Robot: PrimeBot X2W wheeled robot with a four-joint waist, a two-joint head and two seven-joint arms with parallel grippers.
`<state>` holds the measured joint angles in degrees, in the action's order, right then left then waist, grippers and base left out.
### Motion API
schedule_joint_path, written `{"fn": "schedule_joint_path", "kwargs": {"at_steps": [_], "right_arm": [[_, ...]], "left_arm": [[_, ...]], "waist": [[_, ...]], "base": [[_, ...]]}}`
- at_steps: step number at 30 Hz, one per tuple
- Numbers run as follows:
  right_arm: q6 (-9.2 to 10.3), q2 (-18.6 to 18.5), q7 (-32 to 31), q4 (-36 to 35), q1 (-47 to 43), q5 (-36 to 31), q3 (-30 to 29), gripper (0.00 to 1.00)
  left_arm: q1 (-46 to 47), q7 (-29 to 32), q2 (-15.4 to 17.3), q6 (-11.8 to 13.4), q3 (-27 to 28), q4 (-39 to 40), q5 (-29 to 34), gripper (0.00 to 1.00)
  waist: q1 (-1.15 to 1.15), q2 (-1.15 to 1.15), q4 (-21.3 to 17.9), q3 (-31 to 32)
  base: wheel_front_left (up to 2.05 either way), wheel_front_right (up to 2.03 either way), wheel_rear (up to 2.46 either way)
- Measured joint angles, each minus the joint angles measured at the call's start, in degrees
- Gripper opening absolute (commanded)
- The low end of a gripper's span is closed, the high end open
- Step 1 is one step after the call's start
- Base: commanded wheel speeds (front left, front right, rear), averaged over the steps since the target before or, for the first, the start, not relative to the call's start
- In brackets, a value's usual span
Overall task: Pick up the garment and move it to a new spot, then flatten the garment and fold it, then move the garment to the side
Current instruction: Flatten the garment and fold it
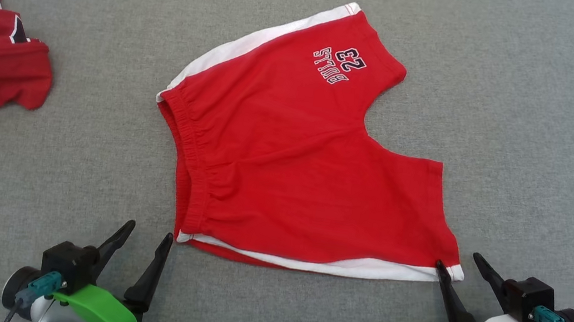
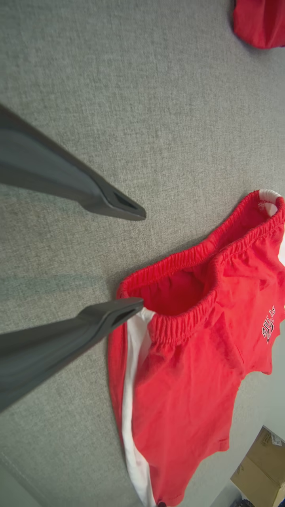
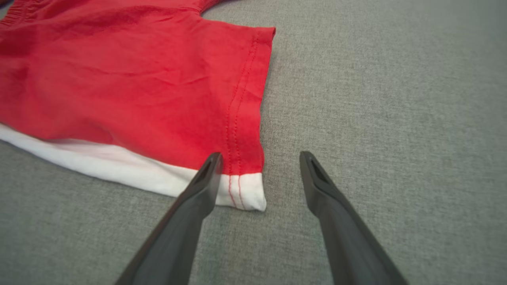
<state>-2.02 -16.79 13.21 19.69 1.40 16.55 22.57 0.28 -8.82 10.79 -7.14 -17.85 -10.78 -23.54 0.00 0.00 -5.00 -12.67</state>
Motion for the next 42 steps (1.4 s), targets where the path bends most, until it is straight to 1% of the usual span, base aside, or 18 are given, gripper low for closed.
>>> {"fn": "schedule_joint_path", "kwargs": {"at_steps": [2,3,8,10,11,12,15,17,22,25,28,32,39,41,42], "right_arm": [[-0.02,0.27,-0.12,0.64,0.26,0.01,0.13,1.0],[-0.47,0.46,-0.15,1.25,0.61,0.0,0.35,1.0],[-0.99,0.81,0.1,3.37,1.71,0.0,0.71,1.0],[-1.01,1.12,0.44,4.03,1.92,0.01,0.73,0.89],[-1.03,1.3,0.45,4.33,2.04,0.01,0.74,0.8],[-1.24,1.49,0.46,4.64,2.16,0.01,0.74,0.78],[-1.53,2.0,0.7,5.48,2.75,0.01,0.93,0.8],[-1.6,2.14,0.93,5.89,2.91,0.01,0.99,0.84],[-2.16,2.42,1.33,7.12,3.57,0.01,1.32,0.87],[-2.2,2.61,1.37,7.89,4.1,0.02,1.58,0.88],[-2.53,2.79,1.41,8.39,4.13,0.02,1.48,0.89],[-2.55,2.93,1.79,9.02,4.22,0.04,1.34,0.88],[-2.78,3.09,1.88,10.13,4.64,0.04,1.31,0.86],[-2.97,3.14,1.88,10.45,4.89,0.04,1.27,0.84],[-2.98,3.16,1.88,10.58,5.02,0.04,1.26,0.8]], "left_arm": [[0.52,0.2,0.1,0.0,-0.36,-0.23,0.04,1.0],[1.01,0.21,0.12,0.0,-0.56,-0.65,0.03,1.0],[2.05,0.21,0.13,0.0,-1.42,-2.69,-0.48,1.0],[2.21,0.21,0.14,0.0,-2.01,-3.53,-0.87,1.0],[2.23,0.2,0.2,-0.01,-2.59,-3.69,-0.98,1.0],[2.26,0.2,0.18,-0.01,-3.09,-3.81,-1.01,1.0],[2.92,0.19,0.19,-0.01,-4.63,-4.48,-1.7,1.0],[3.6,0.08,0.22,-0.02,-5.23,-4.99,-2.25,1.0],[3.87,-0.24,0.4,-0.18,-7.53,-5.06,-4.82,1.0],[3.86,0.94,1.54,-0.18,-10.32,-4.77,-6.5,1.0],[3.87,0.97,2.26,-0.18,-11.65,-3.47,-7.37,1.0],[4.33,0.76,3.7,-0.18,-11.84,-2.44,-7.65,1.0],[5.97,0.2,4.76,-0.18,-12.36,-0.68,-8.53,1.0],[5.98,0.19,5.02,-0.18,-12.69,-0.25,-8.7,1.0],[5.99,0.19,5.17,-0.18,-12.84,-0.1,-8.89,1.0]], "waist": [[0.0,0.0,0.13,-0.45],[0.0,0.0,0.26,-0.86],[0.0,0.0,0.8,-1.79],[0.0,0.0,0.76,-1.84],[0.0,0.0,0.7,-1.85],[0.0,0.0,0.64,-1.85],[0.0,0.0,0.41,-1.84],[0.0,0.0,0.23,-1.8],[0.0,0.0,-0.27,-1.67],[0.0,0.0,-0.8,-1.5],[0.0,0.0,-1.06,-1.32],[0.0,0.0,-1.03,-1.15],[0.0,0.0,-0.77,-0.9],[0.0,0.0,-0.77,-0.88],[0.0,0.0,-0.77,-0.87]], "base": [[0.0,0.0,0.0],[0.0,0.0,0.0],[0.0,0.0,0.0],[0.0,0.0,0.0],[0.0,0.0,0.0],[0.0,0.0,0.0],[0.0,0.0,0.0],[0.0,0.0,0.0],[0.0,0.0,0.0],[0.0,0.0,0.0],[0.0,0.0,0.0],[0.0,0.0,0.0],[0.0,0.0,0.0],[0.0,0.0,0.0],[0.0,0.0,0.0]]}}
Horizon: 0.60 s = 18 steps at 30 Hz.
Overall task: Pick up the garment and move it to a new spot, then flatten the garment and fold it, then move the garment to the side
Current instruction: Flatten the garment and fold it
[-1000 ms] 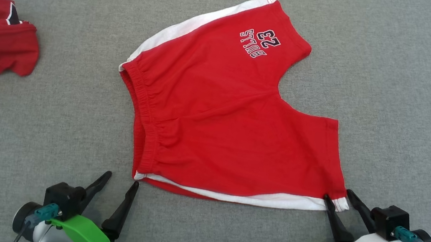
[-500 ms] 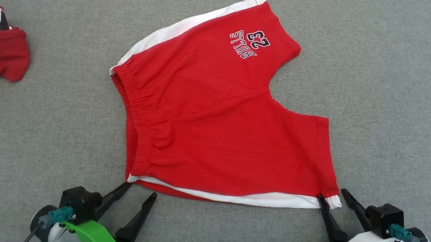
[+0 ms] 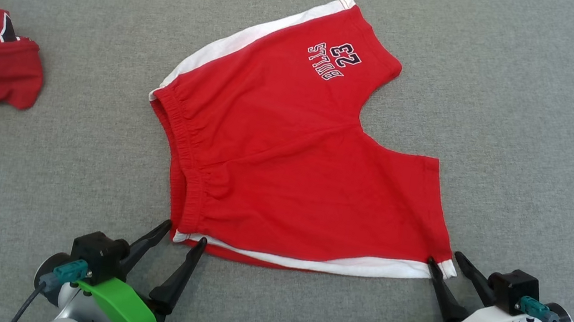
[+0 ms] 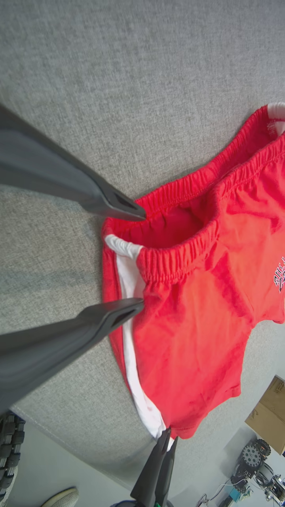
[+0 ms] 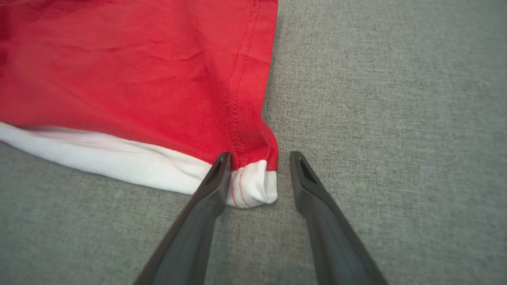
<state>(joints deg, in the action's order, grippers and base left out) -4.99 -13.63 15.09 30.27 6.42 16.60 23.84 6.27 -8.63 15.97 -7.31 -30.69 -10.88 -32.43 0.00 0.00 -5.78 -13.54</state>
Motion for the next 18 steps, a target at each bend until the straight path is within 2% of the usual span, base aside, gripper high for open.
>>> {"fn": "schedule_joint_path", "kwargs": {"at_steps": [1,3,5,7,8,9,10,11,18], "right_arm": [[0.0,0.02,0.0,0.13,0.1,0.01,-0.07,0.73],[-0.02,0.04,0.01,0.32,0.16,0.1,-0.27,0.53],[-0.04,0.11,0.01,0.51,0.21,0.21,-0.43,0.47],[-0.05,0.36,0.09,0.67,0.24,0.54,-0.51,0.44],[-0.42,0.59,0.22,0.87,0.29,0.6,-0.53,0.33],[-0.56,0.67,0.51,1.05,0.33,0.64,-0.47,0.24],[-0.74,0.84,0.52,1.15,0.37,0.82,-0.33,0.05],[-1.01,1.03,0.52,1.19,0.41,1.16,-0.21,0.0],[-1.82,1.36,0.41,1.08,0.55,4.87,-0.48,0.0]], "left_arm": [[0.01,0.0,0.12,0.0,-0.16,0.09,-0.21,1.0],[0.02,0.0,0.43,0.0,-0.57,0.13,-0.83,0.98],[0.02,0.0,0.83,0.0,-0.82,0.1,-1.33,0.49],[0.02,0.0,1.11,0.0,-0.89,0.04,-1.78,0.38],[0.1,-0.01,1.1,0.0,-1.03,-0.04,-2.21,0.06],[0.18,-0.16,1.09,0.0,-1.07,-0.11,-2.36,0.0],[0.25,-0.53,1.07,0.0,-1.11,-0.13,-2.71,0.0],[0.37,-0.52,1.08,0.0,-1.27,-0.16,-2.79,0.0],[0.74,0.11,1.67,0.0,-3.2,0.46,-6.26,0.0]], "waist": [[0.0,0.0,-0.01,0.0],[0.0,0.0,-0.04,-0.03],[0.0,0.0,-0.08,-0.09],[0.0,0.0,-0.13,-0.17],[0.0,0.0,-0.16,-0.27],[0.0,0.0,-0.18,-0.32],[0.0,0.0,-0.19,-0.36],[0.0,0.0,-0.21,-0.39],[0.0,0.0,-0.56,-0.01]], "base": [[0.0,0.0,0.0],[0.0,0.0,0.0],[0.0,0.0,0.0],[0.0,0.0,0.0],[0.0,0.0,0.0],[0.0,0.0,0.0],[0.0,0.0,0.0],[0.0,0.0,0.0],[0.0,0.0,0.0]]}}
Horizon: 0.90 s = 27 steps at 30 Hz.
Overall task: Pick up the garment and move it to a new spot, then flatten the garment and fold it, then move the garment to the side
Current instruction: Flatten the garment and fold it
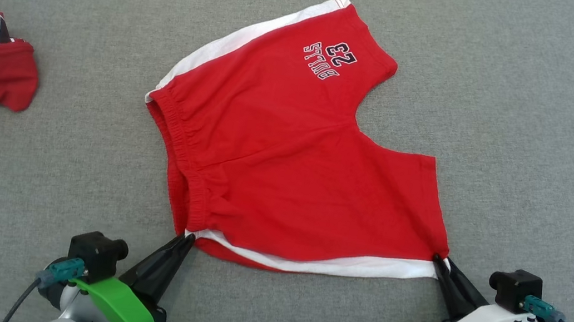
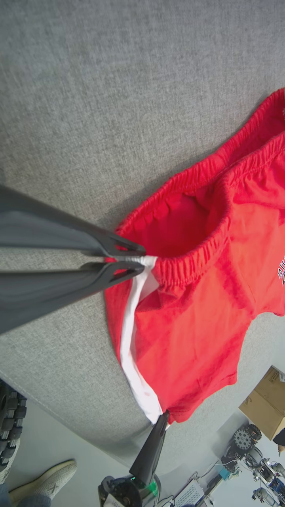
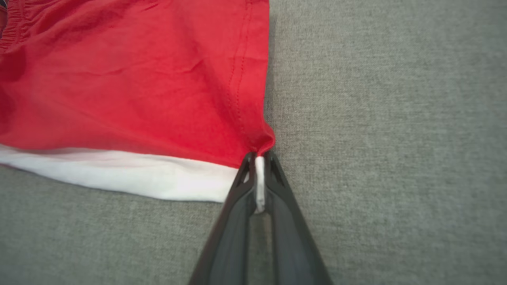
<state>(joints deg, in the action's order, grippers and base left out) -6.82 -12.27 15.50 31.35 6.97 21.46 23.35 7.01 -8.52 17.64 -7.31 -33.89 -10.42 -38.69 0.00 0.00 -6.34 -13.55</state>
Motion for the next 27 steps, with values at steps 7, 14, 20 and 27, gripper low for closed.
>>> {"fn": "schedule_joint_path", "kwargs": {"at_steps": [7,14,20,27], "right_arm": [[-0.33,-0.56,-0.99,-2.9,-1.27,8.76,-2.74,0.0],[-0.32,-2.99,-4.42,-9.58,-5.22,17.75,-1.8,0.0],[-0.32,-5.72,-7.78,-14.86,-10.27,24.62,-0.7,0.0],[-0.31,-8.91,-10.06,-23.96,-20.67,36.61,-4.15,0.0]], "left_arm": [[-0.46,1.48,2.82,0.0,-0.32,2.25,-4.38,0.0],[-3.86,3.65,4.01,0.0,-1.14,6.17,-8.8,0.0],[-7.15,5.65,6.16,0.0,-1.54,9.14,-10.74,0.0],[-12.77,8.01,7.88,0.0,-1.76,13.1,-14.61,0.0]], "waist": [[0.0,0.0,0.04,1.25],[0.0,0.0,-0.12,2.89],[0.0,0.0,-0.22,3.44],[0.0,0.0,0.77,4.21]], "base": [[0.0,0.0,0.0],[0.0,0.0,0.0],[0.0,0.0,0.0],[0.0,0.0,0.0]]}}
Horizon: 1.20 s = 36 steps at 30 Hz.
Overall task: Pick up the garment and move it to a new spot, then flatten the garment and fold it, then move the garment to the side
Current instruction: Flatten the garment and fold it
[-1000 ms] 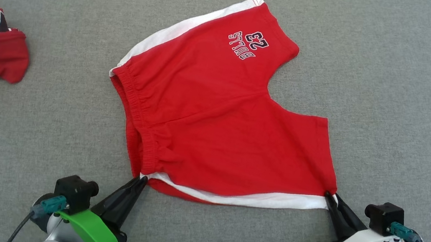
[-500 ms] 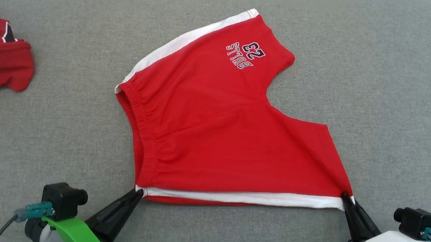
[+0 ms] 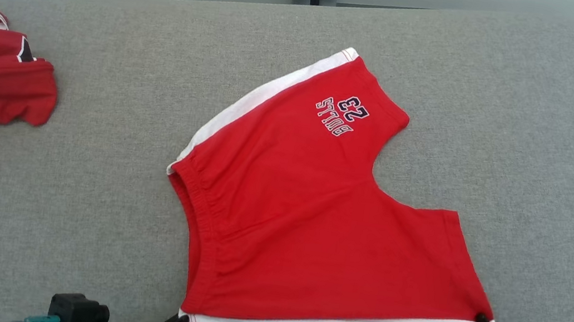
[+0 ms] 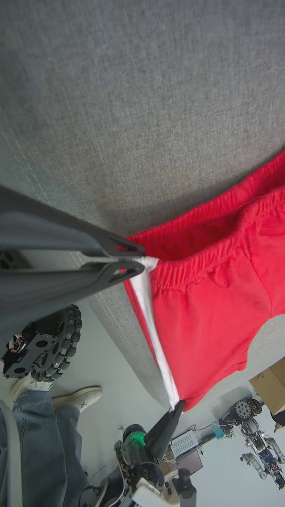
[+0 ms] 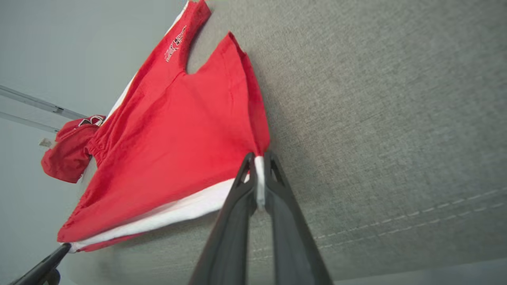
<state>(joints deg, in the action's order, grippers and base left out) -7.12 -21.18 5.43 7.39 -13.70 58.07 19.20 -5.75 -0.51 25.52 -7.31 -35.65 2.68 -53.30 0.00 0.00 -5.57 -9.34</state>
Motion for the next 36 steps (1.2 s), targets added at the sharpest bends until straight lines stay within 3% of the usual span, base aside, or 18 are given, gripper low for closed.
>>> {"fn": "schedule_joint_path", "kwargs": {"at_steps": [5,9,18,24,29,36], "right_arm": [[0.0,-4.2,-1.45,-11.24,-1.13,5.66,-1.6,0.0],[0.0,-5.81,-3.49,-15.92,0.43,8.68,-2.15,0.0],[0.1,-9.88,-14.68,-16.02,13.6,13.32,-3.92,0.0],[3.7,-11.36,-20.23,-14.45,24.85,14.68,-5.05,0.0],[6.19,-11.52,-23.5,-12.93,32.91,14.36,-5.09,0.0],[8.31,-11.74,-25.22,-11.26,42.77,11.54,-4.79,0.0]], "left_arm": [[-2.21,0.71,1.59,0.0,1.76,5.8,-3.28,0.0],[-1.97,2.27,3.6,0.0,2.53,9.27,-3.36,0.0],[8.3,9.69,5.71,0.11,5.8,16.06,-8.57,0.0],[16.47,14.17,4.97,2.52,8.09,16.66,-13.26,0.0],[21.45,16.99,1.91,5.08,8.7,15.94,-17.22,0.0],[28.88,19.12,-0.2,7.46,9.1,13.06,-16.92,0.0]], "waist": [[0.0,0.0,0.37,-0.16],[0.0,0.0,0.28,-1.12],[0.0,0.0,1.15,-6.52],[0.0,0.0,2.7,-10.86],[0.0,0.0,4.48,-14.59],[0.0,0.0,7.38,-19.97]], "base": [[0.0,0.0,0.0],[0.0,0.0,0.0],[0.0,0.0,0.0],[0.0,0.0,0.0],[0.0,0.0,0.0],[0.0,0.0,0.0]]}}
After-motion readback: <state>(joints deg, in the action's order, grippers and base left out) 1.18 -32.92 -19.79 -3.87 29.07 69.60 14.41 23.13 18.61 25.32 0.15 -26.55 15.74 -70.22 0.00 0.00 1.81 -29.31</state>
